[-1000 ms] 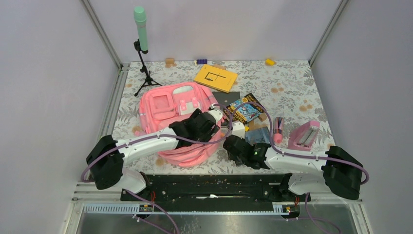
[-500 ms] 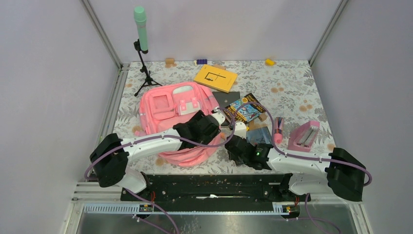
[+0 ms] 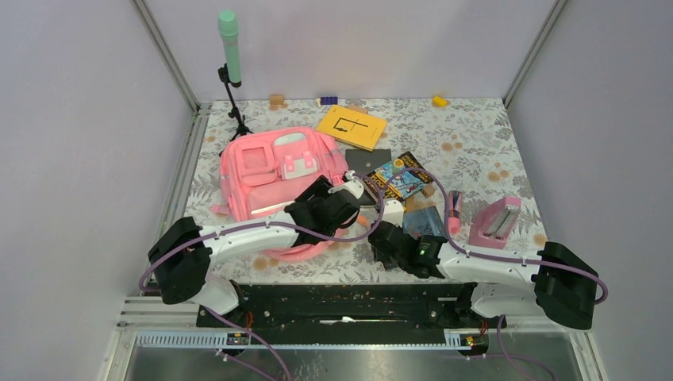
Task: Pack the student bag
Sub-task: Adjust the student bag at the center of the board.
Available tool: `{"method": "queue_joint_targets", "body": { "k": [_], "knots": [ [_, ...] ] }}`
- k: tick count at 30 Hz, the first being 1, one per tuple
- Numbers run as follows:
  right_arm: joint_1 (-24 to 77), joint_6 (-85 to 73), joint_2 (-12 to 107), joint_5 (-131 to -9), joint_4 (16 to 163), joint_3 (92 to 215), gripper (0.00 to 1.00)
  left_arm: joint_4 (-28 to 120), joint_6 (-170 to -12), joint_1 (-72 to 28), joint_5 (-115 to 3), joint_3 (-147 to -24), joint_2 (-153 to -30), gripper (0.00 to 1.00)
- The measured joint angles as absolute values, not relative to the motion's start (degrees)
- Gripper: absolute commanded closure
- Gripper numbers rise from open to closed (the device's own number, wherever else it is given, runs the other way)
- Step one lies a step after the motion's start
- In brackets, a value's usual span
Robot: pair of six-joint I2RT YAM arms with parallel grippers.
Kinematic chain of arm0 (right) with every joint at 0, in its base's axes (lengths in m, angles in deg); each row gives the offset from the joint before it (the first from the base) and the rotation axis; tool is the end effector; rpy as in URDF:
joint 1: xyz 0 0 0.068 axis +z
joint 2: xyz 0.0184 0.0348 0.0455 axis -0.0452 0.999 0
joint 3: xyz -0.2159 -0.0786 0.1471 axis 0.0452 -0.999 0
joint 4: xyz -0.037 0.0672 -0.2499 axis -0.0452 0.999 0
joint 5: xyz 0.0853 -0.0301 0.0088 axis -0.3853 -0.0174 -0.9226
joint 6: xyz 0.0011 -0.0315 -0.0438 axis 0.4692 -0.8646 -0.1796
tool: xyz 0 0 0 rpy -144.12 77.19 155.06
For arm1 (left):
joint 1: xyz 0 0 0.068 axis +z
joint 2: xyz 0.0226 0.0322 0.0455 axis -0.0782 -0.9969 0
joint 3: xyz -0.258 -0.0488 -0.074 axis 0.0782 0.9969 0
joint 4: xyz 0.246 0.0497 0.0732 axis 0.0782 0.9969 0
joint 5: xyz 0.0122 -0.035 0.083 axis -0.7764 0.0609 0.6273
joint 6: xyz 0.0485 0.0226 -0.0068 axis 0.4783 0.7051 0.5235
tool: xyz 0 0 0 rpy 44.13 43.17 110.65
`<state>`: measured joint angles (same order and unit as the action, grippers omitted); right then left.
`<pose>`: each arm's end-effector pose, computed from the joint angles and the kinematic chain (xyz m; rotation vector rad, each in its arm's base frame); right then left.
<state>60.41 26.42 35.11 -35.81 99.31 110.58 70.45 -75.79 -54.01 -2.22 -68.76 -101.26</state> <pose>0.1191 0.1990 0.1875 -0.2645 2.2912 0.3733 0.1788 -0.2434 0.2307 0.8441 2.0210 0.4592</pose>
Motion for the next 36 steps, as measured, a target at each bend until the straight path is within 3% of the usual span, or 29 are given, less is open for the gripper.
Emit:
{"method": "queue_joint_targets", "body": {
  "k": [5,7,10,12,13,16,20,23,25,31,36],
  "knots": [
    [60.41,26.42,35.46,-36.03,97.80,110.58,0.97,68.29,-73.97,-54.34,2.37,-68.25,-101.26,0.39],
    [60.41,26.45,36.09,-36.38,96.86,110.58,0.98,67.04,-73.19,-54.34,4.01,-67.71,-101.26,0.50],
    [60.41,26.71,37.41,-36.92,95.44,110.58,0.98,66.01,-72.20,-54.25,5.54,-66.83,-101.24,0.76],
    [60.41,27.08,38.48,-38.02,94.08,110.58,0.98,65.84,-71.68,-54.14,5.71,-66.37,-101.24,0.79],
    [60.41,27.26,38.94,-38.48,93.36,110.56,0.97,65.79,-71.63,-54.14,5.60,-66.22,-101.24,0.73],
    [60.41,28.06,40.88,-40.27,90.26,110.45,0.89,65.92,-71.81,-54.14,4.84,-66.05,-101.22,0.42],
    [60.41,28.76,43.61,-41.38,87.88,110.45,0.56,67.48,-74.91,-53.29,1.97,-66.05,-99.84,0.21],
    [60.41,29.18,45.25,-41.78,87.16,110.45,0.33,69.71,-79.83,-50.82,-1.98,-66.05,-96.80,0.15],
    [60.41,29.05,45.54,-41.80,86.81,110.45,0.27,71.78,-83.44,-48.48,-5.20,-66.05,-94.05,0.13],
    [60.41,24.28,43.83,-41.45,87.18,110.45,0.25,77.20,-94.85,-39.81,-15.32,-64.84,-84.65,0.07],
    [60.41,11.21,36.68,-43.77,85.41,110.58,0.25,81.90,-100.22,-29.36,-25.98,-62.53,-75.76,0.03]
  ]
}}
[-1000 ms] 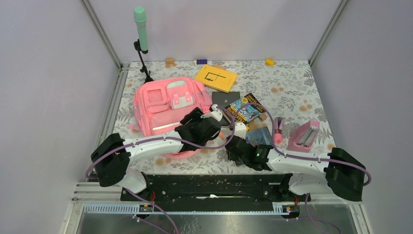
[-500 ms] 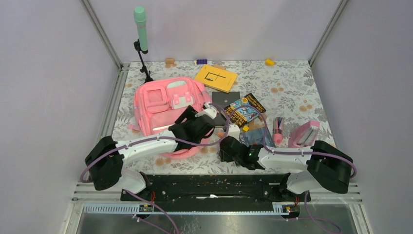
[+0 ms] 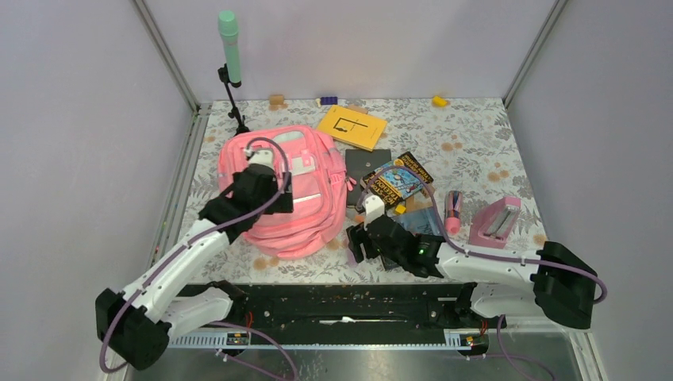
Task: Pack the student bag
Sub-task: Adjust the student bag at the center of the board.
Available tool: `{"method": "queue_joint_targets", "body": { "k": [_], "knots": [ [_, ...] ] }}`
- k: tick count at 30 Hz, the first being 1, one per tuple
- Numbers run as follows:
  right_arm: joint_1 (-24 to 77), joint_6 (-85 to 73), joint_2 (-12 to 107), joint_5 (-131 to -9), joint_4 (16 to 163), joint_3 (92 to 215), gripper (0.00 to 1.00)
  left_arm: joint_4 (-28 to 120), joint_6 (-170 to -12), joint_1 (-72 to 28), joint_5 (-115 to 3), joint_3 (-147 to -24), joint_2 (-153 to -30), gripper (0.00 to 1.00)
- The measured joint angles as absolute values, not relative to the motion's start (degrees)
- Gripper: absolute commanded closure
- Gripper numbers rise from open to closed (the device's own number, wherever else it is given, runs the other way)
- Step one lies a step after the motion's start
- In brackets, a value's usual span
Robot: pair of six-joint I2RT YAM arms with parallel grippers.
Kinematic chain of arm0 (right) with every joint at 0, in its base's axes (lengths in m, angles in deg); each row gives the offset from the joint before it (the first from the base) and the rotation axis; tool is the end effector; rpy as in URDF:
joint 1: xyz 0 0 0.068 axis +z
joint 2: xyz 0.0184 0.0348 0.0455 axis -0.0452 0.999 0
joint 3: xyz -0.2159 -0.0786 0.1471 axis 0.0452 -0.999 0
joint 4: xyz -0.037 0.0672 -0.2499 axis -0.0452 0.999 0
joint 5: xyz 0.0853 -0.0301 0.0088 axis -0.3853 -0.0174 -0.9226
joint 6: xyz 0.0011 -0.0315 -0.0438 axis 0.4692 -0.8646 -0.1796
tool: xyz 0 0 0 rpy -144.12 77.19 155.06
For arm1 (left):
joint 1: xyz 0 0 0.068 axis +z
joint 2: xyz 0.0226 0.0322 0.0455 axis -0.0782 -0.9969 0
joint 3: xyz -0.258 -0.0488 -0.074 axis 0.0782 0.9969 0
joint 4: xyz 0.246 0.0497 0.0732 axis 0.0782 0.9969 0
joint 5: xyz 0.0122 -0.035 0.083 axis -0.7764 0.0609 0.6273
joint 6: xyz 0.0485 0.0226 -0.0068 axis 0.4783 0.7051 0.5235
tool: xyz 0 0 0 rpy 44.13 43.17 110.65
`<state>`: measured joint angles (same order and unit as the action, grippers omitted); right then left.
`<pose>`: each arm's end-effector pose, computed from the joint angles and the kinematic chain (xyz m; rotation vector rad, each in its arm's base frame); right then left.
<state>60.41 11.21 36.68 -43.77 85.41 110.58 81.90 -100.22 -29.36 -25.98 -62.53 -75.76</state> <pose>0.1243 0.2192 0.1999 -0.5506 2.1110 0.5352 0.1855 -0.1087 0.2825 0.0685 2.2712 -0.0567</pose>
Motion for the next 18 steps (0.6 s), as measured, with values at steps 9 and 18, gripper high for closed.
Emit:
{"method": "queue_joint_targets", "body": {
  "k": [9,18],
  "knots": [
    [60.43,-18.36,44.60,-57.49,79.09,124.26,0.26,85.79,-98.45,-11.17,-36.21,-62.48,-69.48,0.01],
    [59.98,-38.05,65.47,-66.67,77.17,142.80,0.28,86.12,-95.26,-8.38,-35.21,-61.54,-65.81,0.01]
  ]
}}
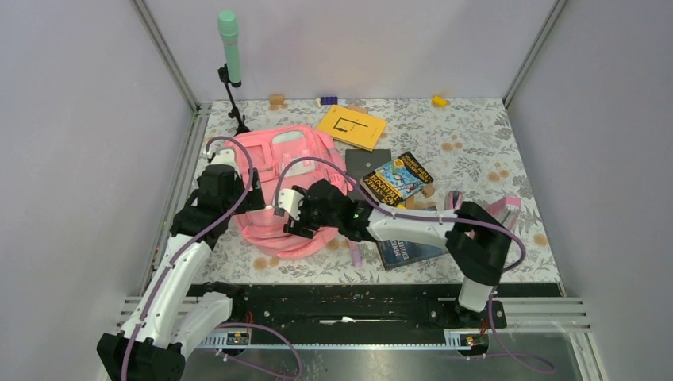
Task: Pack the student bag
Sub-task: Adjust the student bag at the center of the board.
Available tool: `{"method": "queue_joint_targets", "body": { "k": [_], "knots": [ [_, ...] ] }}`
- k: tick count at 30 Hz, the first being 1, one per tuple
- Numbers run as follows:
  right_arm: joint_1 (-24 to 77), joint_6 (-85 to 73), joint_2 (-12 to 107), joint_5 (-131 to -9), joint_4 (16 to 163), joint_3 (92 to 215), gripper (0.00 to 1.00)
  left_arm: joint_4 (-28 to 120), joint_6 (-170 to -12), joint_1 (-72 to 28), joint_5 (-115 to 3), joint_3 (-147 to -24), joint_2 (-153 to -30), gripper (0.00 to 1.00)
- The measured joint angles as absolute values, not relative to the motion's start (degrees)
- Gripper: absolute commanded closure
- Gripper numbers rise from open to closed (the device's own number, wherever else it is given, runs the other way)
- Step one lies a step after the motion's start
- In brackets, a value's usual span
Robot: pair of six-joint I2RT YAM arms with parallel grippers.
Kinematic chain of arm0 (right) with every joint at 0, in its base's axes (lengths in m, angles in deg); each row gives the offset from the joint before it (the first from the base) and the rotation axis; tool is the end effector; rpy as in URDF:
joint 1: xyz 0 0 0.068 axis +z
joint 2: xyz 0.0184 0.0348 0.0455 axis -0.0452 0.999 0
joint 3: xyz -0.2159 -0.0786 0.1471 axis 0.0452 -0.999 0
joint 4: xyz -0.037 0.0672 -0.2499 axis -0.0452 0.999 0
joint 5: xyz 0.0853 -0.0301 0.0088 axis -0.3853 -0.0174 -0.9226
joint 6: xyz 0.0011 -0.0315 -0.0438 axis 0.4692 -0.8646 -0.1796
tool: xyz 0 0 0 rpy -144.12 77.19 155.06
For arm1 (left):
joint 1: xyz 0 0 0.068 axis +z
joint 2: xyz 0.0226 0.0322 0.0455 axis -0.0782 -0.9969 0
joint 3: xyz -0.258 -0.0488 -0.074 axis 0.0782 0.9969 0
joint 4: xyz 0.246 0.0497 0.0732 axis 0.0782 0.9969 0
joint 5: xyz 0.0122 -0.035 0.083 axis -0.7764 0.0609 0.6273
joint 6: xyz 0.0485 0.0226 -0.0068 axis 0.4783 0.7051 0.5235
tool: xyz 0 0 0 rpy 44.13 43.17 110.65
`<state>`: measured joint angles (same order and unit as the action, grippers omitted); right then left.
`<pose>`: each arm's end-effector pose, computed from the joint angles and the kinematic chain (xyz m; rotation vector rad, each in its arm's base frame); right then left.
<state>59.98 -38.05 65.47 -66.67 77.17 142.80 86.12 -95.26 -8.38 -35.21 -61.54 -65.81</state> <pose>0.1819 0.3565 0.2441 -1.4225 1.4012 0.4986 0.1762 -0.0324 0.3005 -0.1793 2.2292 -0.0272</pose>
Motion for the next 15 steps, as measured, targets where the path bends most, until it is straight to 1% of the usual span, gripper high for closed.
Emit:
{"method": "queue_joint_targets", "body": {
  "k": [6,15],
  "knots": [
    [57.18,-44.22,74.67,-70.21,83.72,153.88,0.31,86.95,-95.02,-7.13,-33.89,-60.34,-64.15,0.01],
    [55.87,-47.19,77.16,-74.78,93.06,157.22,0.30,87.30,-95.04,-5.14,-33.68,-60.34,-62.86,0.01]
  ]
}}
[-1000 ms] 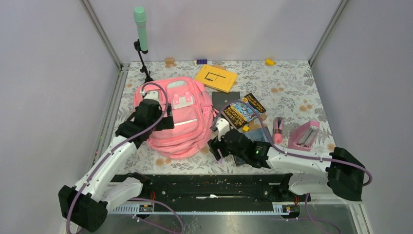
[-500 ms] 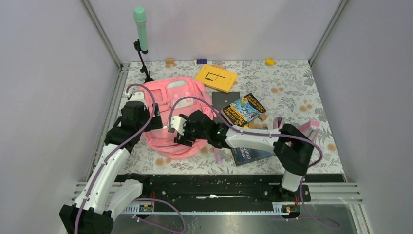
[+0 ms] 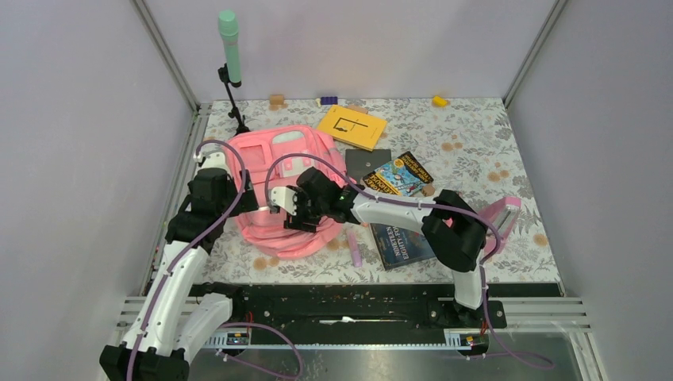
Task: Pack the student bag
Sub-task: Adjust the student bag at the center of the board.
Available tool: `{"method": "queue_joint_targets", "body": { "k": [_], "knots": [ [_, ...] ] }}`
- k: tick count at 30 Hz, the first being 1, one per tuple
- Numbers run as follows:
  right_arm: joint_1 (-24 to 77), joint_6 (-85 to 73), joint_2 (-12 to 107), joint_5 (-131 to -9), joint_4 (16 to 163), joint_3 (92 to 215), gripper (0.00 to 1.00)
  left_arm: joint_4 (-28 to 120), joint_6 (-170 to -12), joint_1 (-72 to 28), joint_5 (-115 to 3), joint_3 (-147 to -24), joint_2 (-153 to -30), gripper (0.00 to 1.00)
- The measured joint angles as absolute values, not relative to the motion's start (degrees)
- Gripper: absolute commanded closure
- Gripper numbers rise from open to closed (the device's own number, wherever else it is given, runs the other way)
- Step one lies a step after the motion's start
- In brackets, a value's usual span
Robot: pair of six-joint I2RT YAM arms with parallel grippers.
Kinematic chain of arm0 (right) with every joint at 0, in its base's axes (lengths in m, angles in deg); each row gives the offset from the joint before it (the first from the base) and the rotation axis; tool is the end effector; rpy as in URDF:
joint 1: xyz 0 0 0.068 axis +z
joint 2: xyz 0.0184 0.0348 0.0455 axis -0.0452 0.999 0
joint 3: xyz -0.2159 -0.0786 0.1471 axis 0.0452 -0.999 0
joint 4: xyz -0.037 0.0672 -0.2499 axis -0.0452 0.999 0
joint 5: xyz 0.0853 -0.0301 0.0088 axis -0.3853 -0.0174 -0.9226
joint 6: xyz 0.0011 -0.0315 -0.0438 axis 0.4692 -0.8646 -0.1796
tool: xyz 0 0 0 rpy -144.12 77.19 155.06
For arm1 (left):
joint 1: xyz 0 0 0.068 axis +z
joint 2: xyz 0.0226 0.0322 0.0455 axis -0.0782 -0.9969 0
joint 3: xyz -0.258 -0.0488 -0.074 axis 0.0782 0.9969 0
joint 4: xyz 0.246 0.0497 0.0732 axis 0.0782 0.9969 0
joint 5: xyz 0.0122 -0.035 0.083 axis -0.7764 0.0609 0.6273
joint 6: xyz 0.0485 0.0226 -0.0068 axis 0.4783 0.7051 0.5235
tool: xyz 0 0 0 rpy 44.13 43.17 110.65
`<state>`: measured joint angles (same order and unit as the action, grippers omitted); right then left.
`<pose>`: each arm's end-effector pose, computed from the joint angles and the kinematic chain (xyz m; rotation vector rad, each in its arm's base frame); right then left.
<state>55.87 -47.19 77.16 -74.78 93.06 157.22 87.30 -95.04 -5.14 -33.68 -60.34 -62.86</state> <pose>0.2252 0.3818 0.2199 -1.6905 1.4339 0.4737 0.1666 -0.0196 0.2999 -0.2522 2.2077 0.0319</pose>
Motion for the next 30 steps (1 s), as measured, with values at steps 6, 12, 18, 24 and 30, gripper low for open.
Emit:
{"method": "queue_joint_targets", "body": {
  "k": [6,12,18,24,30],
  "knots": [
    [55.87,-47.43,80.16,-75.20,95.13,159.93,0.77,87.32,-95.04,-4.66,-33.89,-60.34,-62.88,0.01],
    [55.93,-47.87,81.16,-73.40,96.07,162.01,1.00,87.21,-94.80,-4.40,-34.31,-60.32,-62.84,0.01],
    [55.73,-47.58,76.18,-73.75,99.18,161.20,1.00,85.16,-92.66,-4.35,-40.82,-58.42,-59.39,0.01],
    [52.70,-44.68,65.89,-78.65,103.88,158.64,1.00,81.33,-90.15,-4.29,-58.00,-56.52,-56.59,0.01],
    [47.98,-43.17,59.37,-84.99,105.28,154.12,1.00,77.92,-88.68,-8.33,-69.70,-56.17,-59.47,0.01]
  ]
}}
